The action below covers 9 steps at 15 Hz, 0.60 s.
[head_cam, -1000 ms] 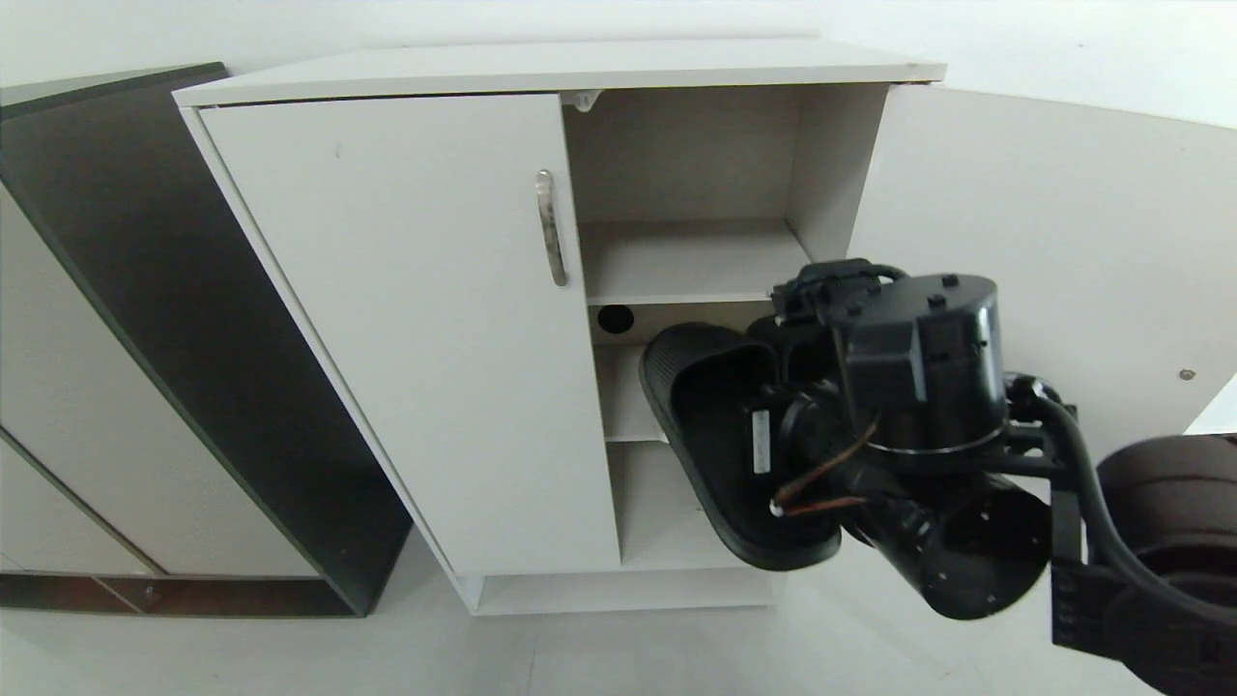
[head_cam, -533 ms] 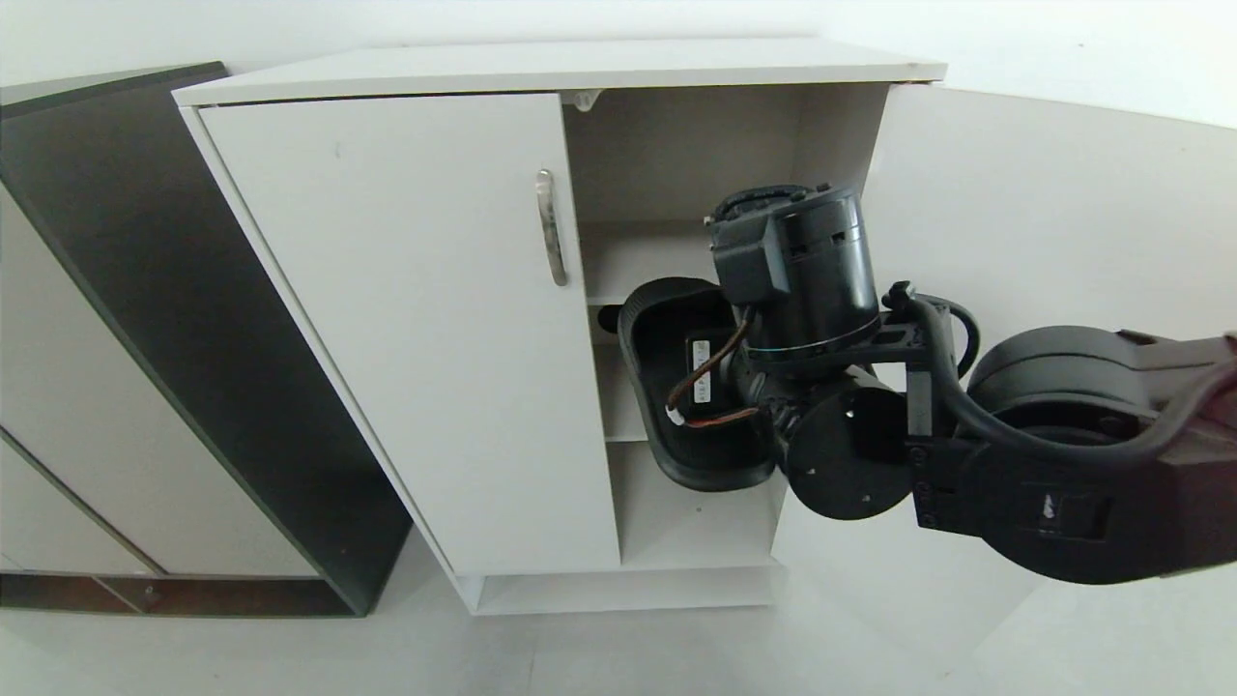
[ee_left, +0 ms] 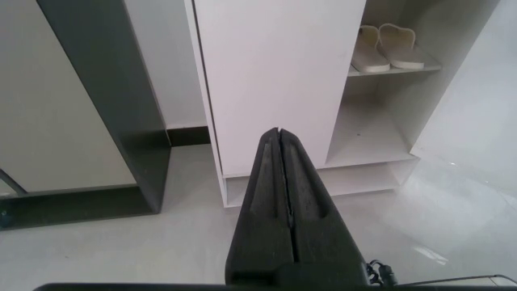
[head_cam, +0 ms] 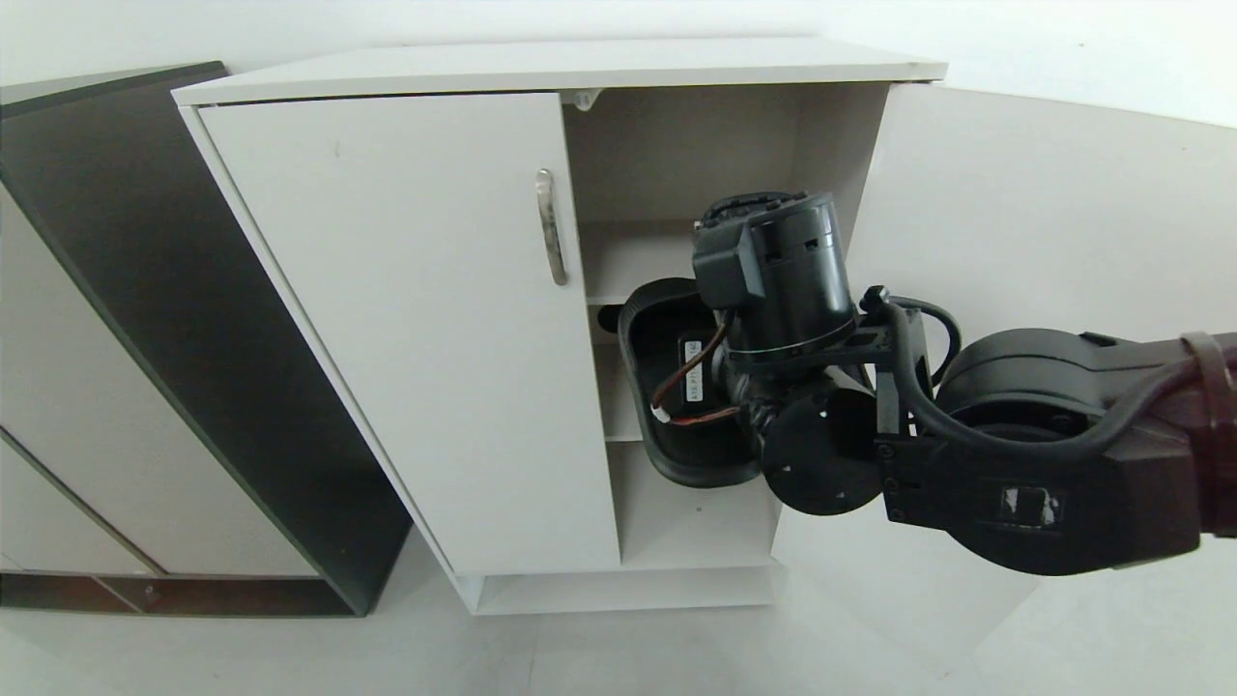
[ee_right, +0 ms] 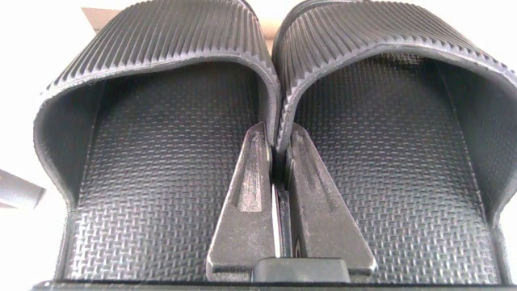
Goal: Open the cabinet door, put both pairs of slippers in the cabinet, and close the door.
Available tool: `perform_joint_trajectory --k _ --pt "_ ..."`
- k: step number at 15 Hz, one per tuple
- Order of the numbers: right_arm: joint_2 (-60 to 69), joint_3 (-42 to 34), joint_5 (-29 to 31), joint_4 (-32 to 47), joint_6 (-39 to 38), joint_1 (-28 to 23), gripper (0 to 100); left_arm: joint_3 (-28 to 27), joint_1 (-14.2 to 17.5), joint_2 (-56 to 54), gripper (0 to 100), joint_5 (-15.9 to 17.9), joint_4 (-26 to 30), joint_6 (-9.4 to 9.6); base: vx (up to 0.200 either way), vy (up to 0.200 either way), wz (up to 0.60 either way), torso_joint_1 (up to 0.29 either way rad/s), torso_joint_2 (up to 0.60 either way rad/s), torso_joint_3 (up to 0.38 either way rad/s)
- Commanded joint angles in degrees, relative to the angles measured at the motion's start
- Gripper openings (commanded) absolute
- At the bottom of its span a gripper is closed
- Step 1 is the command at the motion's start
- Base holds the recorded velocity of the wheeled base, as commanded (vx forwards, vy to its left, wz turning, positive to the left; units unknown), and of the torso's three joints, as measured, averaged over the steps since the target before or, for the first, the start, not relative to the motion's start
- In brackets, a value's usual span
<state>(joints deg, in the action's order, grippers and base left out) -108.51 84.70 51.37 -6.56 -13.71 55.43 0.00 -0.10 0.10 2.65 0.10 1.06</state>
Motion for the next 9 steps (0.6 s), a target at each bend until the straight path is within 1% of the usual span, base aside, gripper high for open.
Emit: perform_joint_trajectory --k 1,2,9 --pt "0.0 0.2 0.0 0.0 0.1 0.0 0 0.0 0.0 0.0 0 0.0 0.0 -0.01 0.0 0.0 0.0 0.0 0.0 0.0" --pt "0.0 0.1 0.0 0.0 0.1 0.0 0 0.0 0.0 0.0 0 0.0 0.0 -0.01 0.0 0.0 0.0 0.0 0.0 0.0" --pt "0.0 0.1 0.0 -0.1 0.2 -0.1 0 0.0 0.0 0.0 0 0.0 0.0 -0.01 0.2 0.0 0.0 -0.002 0.0 0.005"
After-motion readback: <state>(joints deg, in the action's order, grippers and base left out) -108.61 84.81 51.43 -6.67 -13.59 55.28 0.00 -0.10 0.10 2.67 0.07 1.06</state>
